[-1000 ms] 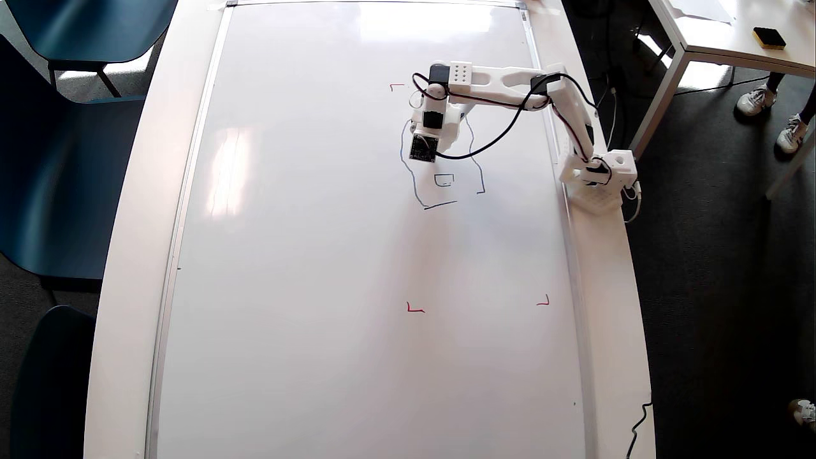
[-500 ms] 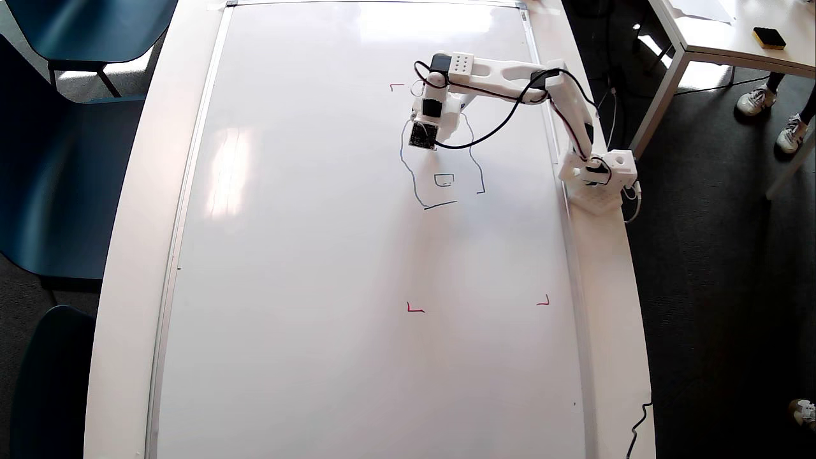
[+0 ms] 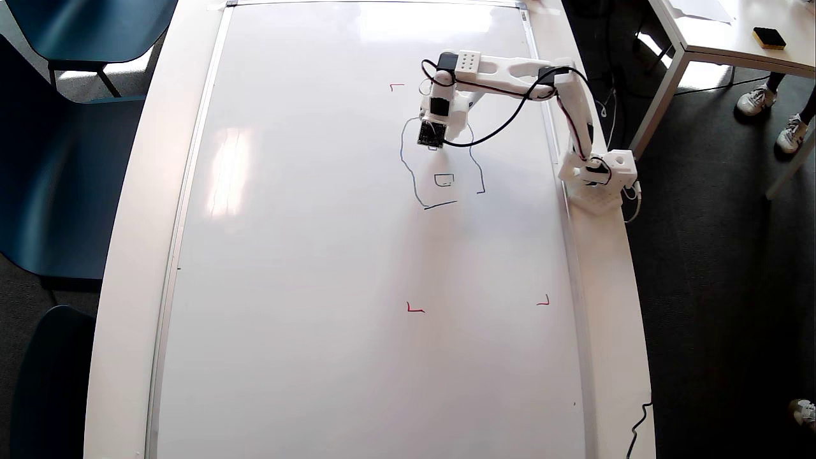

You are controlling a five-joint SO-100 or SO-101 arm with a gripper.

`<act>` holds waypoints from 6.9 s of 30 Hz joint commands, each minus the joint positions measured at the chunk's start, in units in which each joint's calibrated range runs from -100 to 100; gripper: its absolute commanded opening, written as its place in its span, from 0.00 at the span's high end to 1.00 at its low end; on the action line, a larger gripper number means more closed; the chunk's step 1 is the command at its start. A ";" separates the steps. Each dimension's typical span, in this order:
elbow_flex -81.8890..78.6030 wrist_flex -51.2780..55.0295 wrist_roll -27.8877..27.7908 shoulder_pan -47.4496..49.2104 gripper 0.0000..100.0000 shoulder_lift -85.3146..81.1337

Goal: Draw on a whiteboard a robot head using a pen attached to the gripper

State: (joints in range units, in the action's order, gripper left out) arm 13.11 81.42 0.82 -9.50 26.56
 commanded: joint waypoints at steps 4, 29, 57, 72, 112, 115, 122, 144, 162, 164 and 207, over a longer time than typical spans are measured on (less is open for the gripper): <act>-3.44 -0.79 -0.07 0.11 0.99 -4.88; 4.09 -0.01 0.31 4.01 0.99 1.41; -21.05 2.07 2.56 7.18 0.99 -21.65; -11.70 2.07 2.40 8.66 0.99 -9.91; -5.53 1.64 1.33 4.82 0.99 -4.38; -5.62 1.90 1.33 4.75 0.99 -4.46; -14.43 -0.10 0.68 5.19 0.99 -9.99; -17.06 -0.36 1.38 9.32 0.99 -13.01; -10.25 0.51 1.49 8.73 0.99 -11.84; -10.34 2.16 1.59 8.80 0.99 -15.03; 22.25 3.81 2.29 12.85 0.99 8.45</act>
State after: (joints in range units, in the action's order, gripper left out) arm 32.48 85.22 2.93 3.24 35.37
